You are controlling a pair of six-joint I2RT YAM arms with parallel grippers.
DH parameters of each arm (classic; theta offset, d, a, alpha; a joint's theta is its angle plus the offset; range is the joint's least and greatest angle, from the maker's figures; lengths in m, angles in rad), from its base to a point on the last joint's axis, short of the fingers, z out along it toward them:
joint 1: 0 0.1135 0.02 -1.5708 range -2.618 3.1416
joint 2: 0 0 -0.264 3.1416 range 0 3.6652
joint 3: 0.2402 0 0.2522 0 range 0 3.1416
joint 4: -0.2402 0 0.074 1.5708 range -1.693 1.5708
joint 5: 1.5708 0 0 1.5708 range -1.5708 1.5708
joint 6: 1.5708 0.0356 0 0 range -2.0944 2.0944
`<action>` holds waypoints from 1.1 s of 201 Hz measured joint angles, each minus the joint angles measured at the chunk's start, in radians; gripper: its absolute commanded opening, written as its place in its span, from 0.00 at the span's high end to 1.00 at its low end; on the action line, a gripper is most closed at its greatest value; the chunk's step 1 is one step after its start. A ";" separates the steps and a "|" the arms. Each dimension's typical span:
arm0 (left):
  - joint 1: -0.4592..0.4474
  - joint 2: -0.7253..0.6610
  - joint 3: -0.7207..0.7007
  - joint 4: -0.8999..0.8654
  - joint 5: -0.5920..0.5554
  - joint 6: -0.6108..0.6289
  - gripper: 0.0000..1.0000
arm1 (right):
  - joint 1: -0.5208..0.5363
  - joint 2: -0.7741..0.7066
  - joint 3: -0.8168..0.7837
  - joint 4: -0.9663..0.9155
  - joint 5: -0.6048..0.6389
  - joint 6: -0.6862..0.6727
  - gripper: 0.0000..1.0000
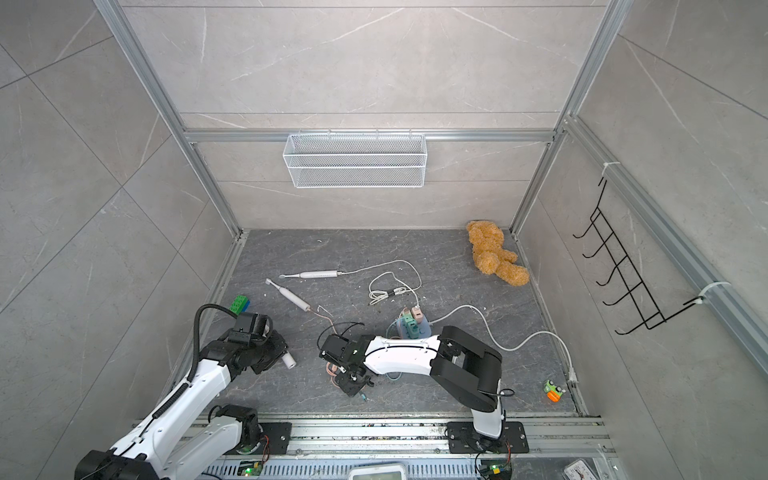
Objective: Charge the electric toothbrush
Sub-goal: Adjust the charging cable at the center of the board.
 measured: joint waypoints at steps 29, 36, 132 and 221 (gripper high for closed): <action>0.000 -0.011 0.000 -0.002 0.000 -0.003 1.00 | -0.002 -0.014 0.004 -0.032 0.012 0.004 0.97; 0.000 -0.011 0.000 -0.002 0.000 -0.004 1.00 | -0.004 -0.026 0.004 -0.039 0.011 0.005 0.97; 0.000 -0.095 -0.003 -0.009 -0.003 -0.029 1.00 | -0.162 -0.171 0.029 0.168 -0.005 0.193 1.00; 0.000 -0.173 -0.043 -0.011 -0.032 -0.071 1.00 | -0.207 0.091 0.137 0.515 -0.016 0.586 0.62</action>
